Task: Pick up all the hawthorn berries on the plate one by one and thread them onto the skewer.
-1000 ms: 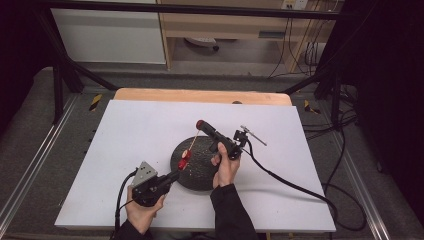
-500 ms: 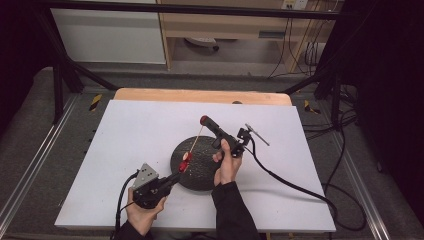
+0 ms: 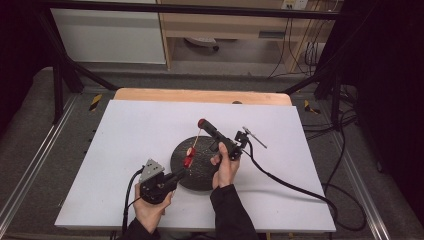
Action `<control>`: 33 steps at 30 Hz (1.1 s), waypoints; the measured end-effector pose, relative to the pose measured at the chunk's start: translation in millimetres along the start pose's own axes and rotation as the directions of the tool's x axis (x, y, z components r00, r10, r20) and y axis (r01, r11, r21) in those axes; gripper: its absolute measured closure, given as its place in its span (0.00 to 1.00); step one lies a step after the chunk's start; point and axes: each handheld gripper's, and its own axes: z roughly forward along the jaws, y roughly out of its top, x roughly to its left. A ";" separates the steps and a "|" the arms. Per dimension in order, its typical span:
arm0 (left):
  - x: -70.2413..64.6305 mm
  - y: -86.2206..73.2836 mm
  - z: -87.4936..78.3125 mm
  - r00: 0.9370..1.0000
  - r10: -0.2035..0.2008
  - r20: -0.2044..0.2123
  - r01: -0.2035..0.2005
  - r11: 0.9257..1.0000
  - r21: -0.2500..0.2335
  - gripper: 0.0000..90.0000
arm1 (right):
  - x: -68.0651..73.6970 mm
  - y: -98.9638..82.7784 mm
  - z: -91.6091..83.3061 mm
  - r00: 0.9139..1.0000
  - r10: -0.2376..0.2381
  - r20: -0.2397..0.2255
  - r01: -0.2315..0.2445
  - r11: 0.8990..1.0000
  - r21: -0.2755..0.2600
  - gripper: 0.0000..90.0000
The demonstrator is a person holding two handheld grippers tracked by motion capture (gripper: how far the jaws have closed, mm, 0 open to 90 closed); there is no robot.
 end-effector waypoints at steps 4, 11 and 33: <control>3.0 5.7 4.9 1.000 -0.005 0.004 0.005 1.000 -0.007 0.98 | 1.4 -1.6 -0.7 1.000 -0.021 0.008 0.021 0.999 0.024 0.71; 5.1 13.2 16.1 1.000 -0.010 0.007 0.010 1.000 -0.007 0.98 | 1.9 -6.9 -2.7 0.998 -0.060 0.027 0.058 0.996 0.066 0.71; 24.7 7.6 6.3 0.999 0.026 0.037 -0.027 0.999 0.027 0.98 | 6.0 27.4 -40.6 0.914 -0.384 0.132 0.315 0.876 0.366 0.31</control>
